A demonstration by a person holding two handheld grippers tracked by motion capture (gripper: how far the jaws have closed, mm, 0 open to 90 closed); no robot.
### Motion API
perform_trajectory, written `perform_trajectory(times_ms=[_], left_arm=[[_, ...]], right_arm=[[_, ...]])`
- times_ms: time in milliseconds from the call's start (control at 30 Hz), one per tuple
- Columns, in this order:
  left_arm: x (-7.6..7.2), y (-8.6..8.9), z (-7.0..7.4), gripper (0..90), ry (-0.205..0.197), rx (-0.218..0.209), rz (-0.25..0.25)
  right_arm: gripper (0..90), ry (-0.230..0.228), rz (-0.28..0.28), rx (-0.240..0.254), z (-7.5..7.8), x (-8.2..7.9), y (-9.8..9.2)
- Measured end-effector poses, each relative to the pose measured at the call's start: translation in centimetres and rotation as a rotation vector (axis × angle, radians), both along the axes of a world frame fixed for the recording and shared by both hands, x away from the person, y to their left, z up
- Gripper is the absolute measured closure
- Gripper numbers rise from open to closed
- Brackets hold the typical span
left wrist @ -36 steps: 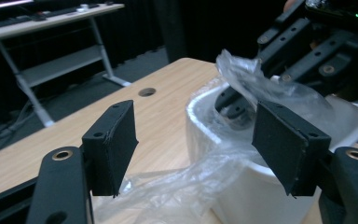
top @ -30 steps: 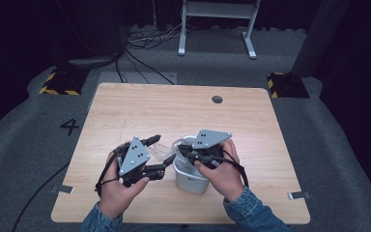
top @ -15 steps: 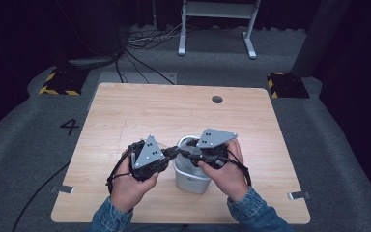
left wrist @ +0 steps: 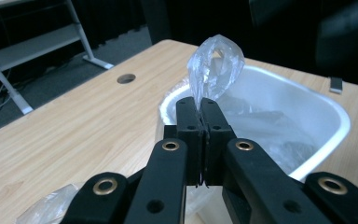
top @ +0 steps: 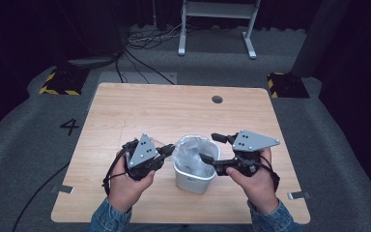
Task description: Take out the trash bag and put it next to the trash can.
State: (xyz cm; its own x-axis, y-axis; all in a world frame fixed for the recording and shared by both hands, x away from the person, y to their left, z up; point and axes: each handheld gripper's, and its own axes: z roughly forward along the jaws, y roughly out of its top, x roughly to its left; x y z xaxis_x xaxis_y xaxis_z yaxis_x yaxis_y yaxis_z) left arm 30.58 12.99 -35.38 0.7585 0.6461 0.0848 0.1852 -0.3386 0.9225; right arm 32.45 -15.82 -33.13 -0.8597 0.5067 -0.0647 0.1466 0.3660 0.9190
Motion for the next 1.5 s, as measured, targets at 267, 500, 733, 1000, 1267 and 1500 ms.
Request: perform_trajectory(times_ms=[267, 500, 733, 1000, 1267, 1500], left_arm=[[-0.3, 0.0, 0.5, 87.3, -0.032, -0.044, 0.014], [-0.4, 0.7, 0.3, 87.4, -0.046, -0.050, 0.010], [-0.3, 1.0, -0.3, 87.1, -0.024, -0.059, 0.007], [-0.3, 1.2, -0.6, 79.4, -0.013, -0.076, 0.014], [-0.6, 2.1, -0.6, 40.3, -0.050, -0.153, 0.069], [-1.2, 4.3, 0.6, 31.3, -0.101, -0.207, 0.118]], right_arm=[[20.0, 0.120, 0.016, -0.195, -3.1, 1.2, 3.7], [24.9, 0.187, -0.030, -0.281, -3.8, 2.6, 5.2], [34.1, 0.254, -0.056, -0.351, -4.0, 3.6, 5.7], [88.0, 0.232, 0.015, -0.362, -3.5, 3.6, 5.2], [89.7, 0.190, 0.034, -0.271, -3.1, 3.4, 4.5], [89.7, 0.172, 0.027, -0.190, -1.8, 3.3, 3.5]])
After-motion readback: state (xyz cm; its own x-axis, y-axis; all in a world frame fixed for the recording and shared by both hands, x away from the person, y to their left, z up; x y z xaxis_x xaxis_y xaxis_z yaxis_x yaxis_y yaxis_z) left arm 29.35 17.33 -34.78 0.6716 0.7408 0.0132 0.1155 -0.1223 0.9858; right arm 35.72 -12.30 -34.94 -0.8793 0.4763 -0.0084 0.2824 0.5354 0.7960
